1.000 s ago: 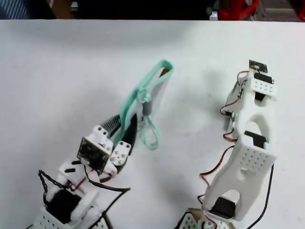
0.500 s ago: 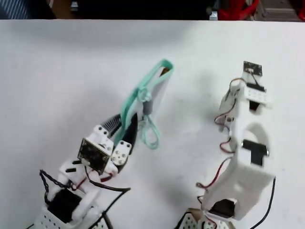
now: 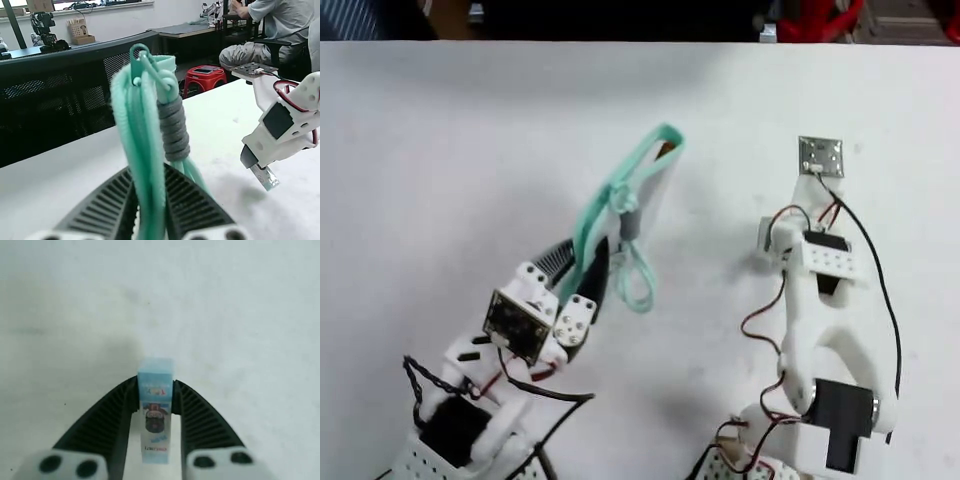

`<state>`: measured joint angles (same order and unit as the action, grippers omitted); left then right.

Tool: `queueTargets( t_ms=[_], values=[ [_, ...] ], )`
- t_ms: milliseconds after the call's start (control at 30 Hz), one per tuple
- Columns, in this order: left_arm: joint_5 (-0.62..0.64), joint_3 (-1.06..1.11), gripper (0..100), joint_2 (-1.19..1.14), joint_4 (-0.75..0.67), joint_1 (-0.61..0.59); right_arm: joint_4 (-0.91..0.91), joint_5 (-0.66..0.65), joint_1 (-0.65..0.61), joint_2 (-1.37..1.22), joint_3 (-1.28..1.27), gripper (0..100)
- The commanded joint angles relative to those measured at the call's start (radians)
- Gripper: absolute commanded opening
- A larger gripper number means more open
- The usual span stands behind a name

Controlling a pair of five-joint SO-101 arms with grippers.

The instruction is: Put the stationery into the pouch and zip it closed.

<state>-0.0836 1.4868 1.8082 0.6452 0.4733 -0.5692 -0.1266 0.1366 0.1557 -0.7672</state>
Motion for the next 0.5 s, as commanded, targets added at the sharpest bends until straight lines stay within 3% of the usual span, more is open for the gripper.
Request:
queueTargets(
  t_ms=[0, 133, 467],
  values=[
    [-0.011, 0.02, 3, -0.018, 0.002, -0.001, 0.013, -0.014, -0.056, 0.05, 0.014, 1.7],
    [-0.011, 0.02, 3, -0.018, 0.003, -0.001, -0.047, -0.014, -0.177, 0.12, 0.037, 1.7],
    [-0.012, 0.02, 3, -0.018, 0.005, -0.002, -0.406, -0.005, -0.417, 0.458, 0.322, 1.7]
  ],
)
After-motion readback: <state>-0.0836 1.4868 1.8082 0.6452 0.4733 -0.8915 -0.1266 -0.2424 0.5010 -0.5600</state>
